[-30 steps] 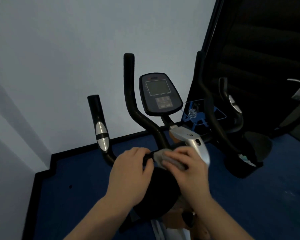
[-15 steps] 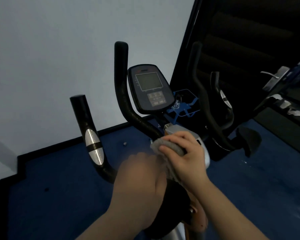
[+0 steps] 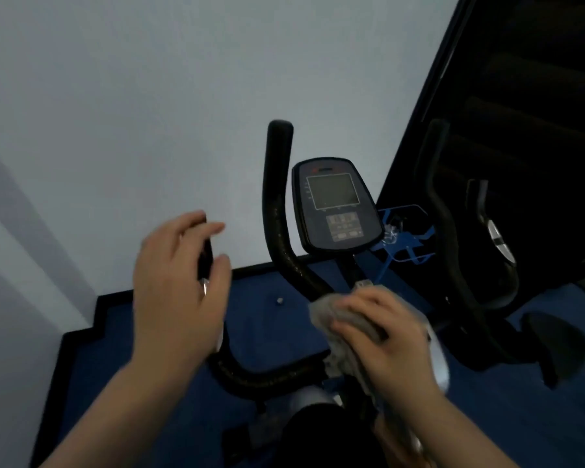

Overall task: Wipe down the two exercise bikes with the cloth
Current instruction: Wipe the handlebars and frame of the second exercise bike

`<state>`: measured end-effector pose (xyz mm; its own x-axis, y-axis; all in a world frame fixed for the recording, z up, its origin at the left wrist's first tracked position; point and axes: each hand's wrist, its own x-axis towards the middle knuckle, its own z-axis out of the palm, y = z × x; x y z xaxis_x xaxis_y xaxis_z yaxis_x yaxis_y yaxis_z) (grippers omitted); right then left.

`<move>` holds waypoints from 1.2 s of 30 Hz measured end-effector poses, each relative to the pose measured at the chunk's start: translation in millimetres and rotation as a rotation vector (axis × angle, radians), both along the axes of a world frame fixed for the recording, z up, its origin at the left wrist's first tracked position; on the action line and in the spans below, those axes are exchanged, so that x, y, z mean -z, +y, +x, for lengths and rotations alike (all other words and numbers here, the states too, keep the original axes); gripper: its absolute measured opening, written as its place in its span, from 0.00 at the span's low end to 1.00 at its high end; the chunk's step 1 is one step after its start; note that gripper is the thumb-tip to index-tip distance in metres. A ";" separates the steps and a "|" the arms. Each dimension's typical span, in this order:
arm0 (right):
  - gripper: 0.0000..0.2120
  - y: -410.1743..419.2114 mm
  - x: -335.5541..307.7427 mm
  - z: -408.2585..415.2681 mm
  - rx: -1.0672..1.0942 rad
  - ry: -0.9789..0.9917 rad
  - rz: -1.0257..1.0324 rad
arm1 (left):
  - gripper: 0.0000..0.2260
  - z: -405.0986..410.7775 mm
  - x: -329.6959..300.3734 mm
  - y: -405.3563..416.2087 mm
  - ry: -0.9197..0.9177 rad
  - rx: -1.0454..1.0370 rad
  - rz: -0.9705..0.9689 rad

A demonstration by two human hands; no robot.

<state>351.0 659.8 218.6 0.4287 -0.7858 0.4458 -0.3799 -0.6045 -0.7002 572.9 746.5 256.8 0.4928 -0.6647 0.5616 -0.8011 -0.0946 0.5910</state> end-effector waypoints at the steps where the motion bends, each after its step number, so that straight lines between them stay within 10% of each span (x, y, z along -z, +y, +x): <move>1: 0.12 6.1 1.2 -8.8 0.018 -0.007 0.017 | 0.17 11.1 -4.0 -5.8 -0.003 -0.038 -0.007; 36: 0.08 -82.1 -61.6 111.5 0.024 -0.326 -0.230 | 0.22 18.9 8.8 -30.7 -0.004 -0.097 0.053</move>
<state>462.5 577.6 280.2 0.2182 -0.6580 0.7207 -0.1763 -0.7529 -0.6341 591.8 715.8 248.0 0.5538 -0.6429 0.5291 -0.7892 -0.2028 0.5796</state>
